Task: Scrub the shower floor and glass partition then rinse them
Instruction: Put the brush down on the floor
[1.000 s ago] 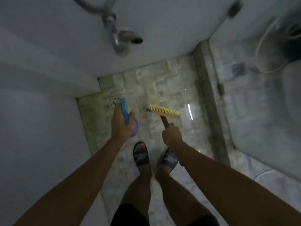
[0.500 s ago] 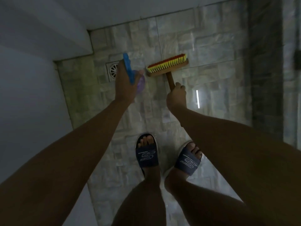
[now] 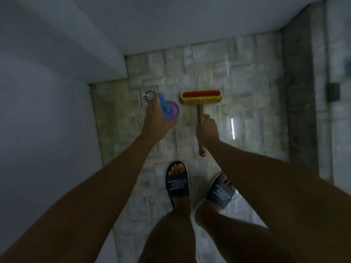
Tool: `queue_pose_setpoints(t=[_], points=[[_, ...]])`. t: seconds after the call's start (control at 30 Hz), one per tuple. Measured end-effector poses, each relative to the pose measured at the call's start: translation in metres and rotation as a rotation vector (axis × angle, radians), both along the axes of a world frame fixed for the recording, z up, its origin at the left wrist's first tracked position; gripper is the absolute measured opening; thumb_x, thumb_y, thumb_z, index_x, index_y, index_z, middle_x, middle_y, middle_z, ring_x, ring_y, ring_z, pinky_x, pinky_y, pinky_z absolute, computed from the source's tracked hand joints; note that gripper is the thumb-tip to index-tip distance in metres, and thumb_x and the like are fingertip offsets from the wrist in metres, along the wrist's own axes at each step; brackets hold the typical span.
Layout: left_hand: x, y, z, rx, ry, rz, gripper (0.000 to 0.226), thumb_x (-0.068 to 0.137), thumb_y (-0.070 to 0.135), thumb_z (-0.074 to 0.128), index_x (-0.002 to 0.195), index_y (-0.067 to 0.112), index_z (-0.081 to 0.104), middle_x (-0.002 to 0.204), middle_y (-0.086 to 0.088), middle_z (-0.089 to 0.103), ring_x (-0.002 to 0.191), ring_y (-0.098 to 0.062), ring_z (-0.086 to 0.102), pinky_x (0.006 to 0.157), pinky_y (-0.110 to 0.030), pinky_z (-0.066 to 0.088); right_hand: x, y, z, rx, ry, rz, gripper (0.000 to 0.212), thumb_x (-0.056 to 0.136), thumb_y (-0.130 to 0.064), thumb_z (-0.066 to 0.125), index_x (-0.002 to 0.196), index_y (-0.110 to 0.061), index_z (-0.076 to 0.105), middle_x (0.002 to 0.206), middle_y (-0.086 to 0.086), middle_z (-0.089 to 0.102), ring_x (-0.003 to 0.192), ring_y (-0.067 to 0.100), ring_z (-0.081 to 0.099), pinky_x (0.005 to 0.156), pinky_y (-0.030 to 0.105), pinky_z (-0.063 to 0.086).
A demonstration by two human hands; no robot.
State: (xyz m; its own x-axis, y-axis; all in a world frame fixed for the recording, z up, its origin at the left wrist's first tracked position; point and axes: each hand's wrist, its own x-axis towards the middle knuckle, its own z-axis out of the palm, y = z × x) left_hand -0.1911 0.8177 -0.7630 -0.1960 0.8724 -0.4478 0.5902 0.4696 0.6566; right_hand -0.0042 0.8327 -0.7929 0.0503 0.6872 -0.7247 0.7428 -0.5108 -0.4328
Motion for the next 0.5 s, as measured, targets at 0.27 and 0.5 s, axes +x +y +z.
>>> queue_pose_setpoints(t=[0.27, 0.5], points=[[0.017, 0.069, 0.289, 0.217, 0.124, -0.123, 0.067, 0.095, 0.054, 0.043, 0.143, 0.007, 0.043, 0.143, -0.014, 0.046, 0.134, -0.028, 0.040, 0.113, -0.034, 0.031, -0.008, 0.075, 0.285, 0.427, 0.234, -0.128, 0.040, 0.105, -0.025, 0.046, 0.142, -0.011, 0.050, 0.138, 0.016, 0.054, 0.124, 0.028, 0.055, 0.103, 0.033, 0.042], [0.048, 0.128, 0.621, 0.593, 0.032, -0.175, 0.047, 0.101, 0.043, 0.046, 0.140, 0.018, 0.050, 0.137, 0.004, 0.051, 0.126, -0.004, 0.041, 0.104, -0.005, 0.026, 0.016, 0.141, 0.622, 0.944, 0.437, -0.289, 0.024, 0.105, -0.028, 0.048, 0.123, -0.019, 0.061, 0.119, -0.003, 0.062, 0.109, 0.011, 0.058, 0.092, 0.033, 0.051]])
